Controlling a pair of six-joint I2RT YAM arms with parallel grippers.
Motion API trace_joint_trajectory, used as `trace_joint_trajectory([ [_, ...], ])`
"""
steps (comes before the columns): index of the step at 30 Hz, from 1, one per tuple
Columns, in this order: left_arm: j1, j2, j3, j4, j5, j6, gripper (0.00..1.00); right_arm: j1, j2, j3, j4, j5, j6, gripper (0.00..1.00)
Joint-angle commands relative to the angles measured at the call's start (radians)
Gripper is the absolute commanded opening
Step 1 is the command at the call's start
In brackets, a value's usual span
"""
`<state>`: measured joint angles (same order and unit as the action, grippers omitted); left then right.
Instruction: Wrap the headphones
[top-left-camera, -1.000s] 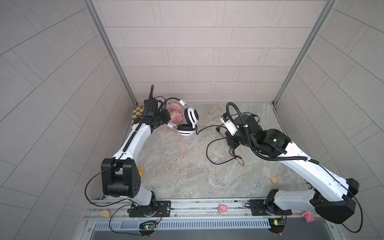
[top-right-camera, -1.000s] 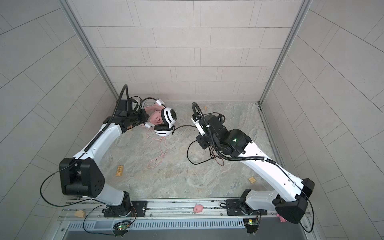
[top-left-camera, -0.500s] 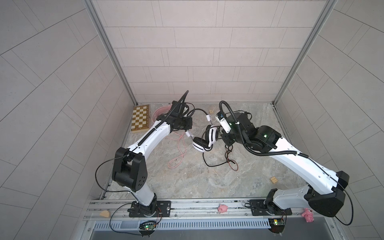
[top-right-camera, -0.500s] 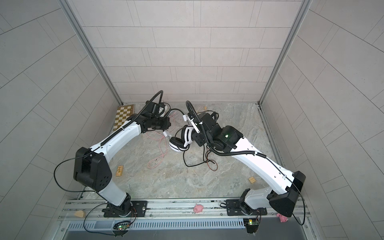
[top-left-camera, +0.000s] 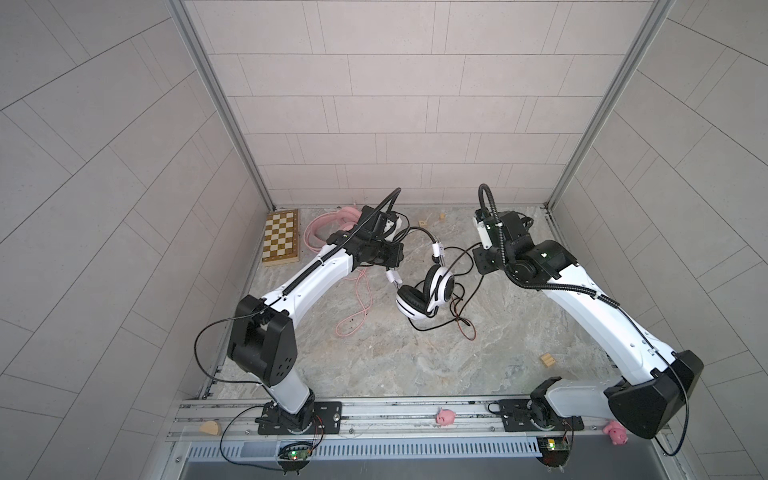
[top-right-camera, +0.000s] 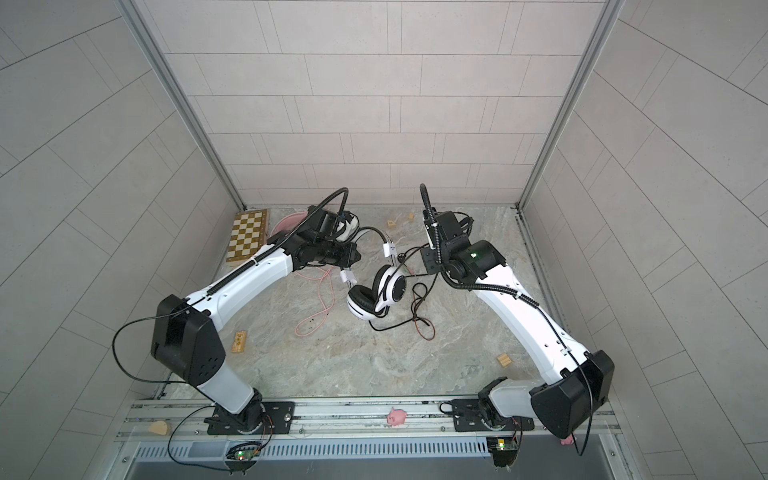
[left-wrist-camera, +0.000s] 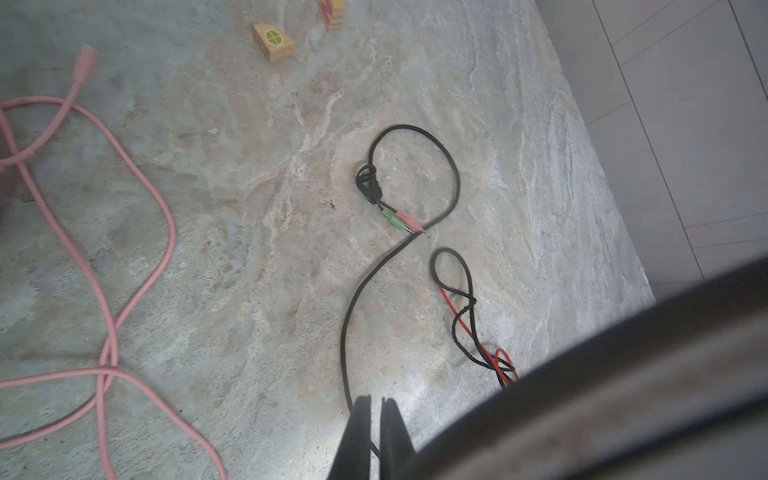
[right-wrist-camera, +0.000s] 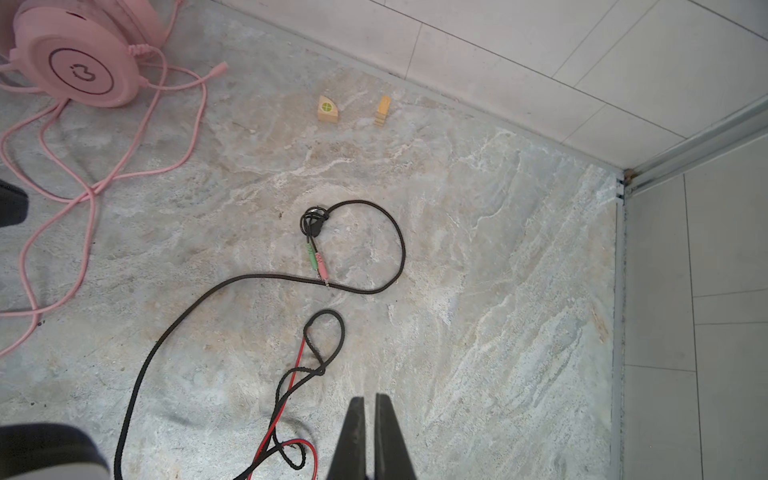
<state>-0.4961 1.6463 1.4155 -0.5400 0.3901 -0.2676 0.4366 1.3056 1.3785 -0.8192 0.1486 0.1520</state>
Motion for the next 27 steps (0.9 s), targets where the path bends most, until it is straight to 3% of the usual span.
trace_joint_trajectory([
  [1, -0.006, -0.024, 0.042, 0.020, 0.078, 0.001, 0.00, -0.064, -0.040, -0.025, 0.009, -0.046, 0.020, 0.00],
  [7, -0.007, -0.020, 0.031, 0.063, 0.170, -0.019, 0.00, -0.147, 0.026, -0.013, 0.059, -0.201, 0.019, 0.00],
  [13, -0.009, -0.004, 0.035, 0.048, 0.145, -0.008, 0.00, -0.141, 0.032, 0.004, 0.166, -0.346, 0.063, 0.00],
  [19, -0.009, 0.034, 0.064, -0.003, 0.117, 0.004, 0.00, -0.101, -0.013, 0.069, 0.150, -0.349, 0.058, 0.00],
  [27, -0.010, 0.061, 0.081, -0.026, 0.106, -0.012, 0.00, 0.097, -0.023, 0.149, 0.125, -0.229, 0.053, 0.00],
])
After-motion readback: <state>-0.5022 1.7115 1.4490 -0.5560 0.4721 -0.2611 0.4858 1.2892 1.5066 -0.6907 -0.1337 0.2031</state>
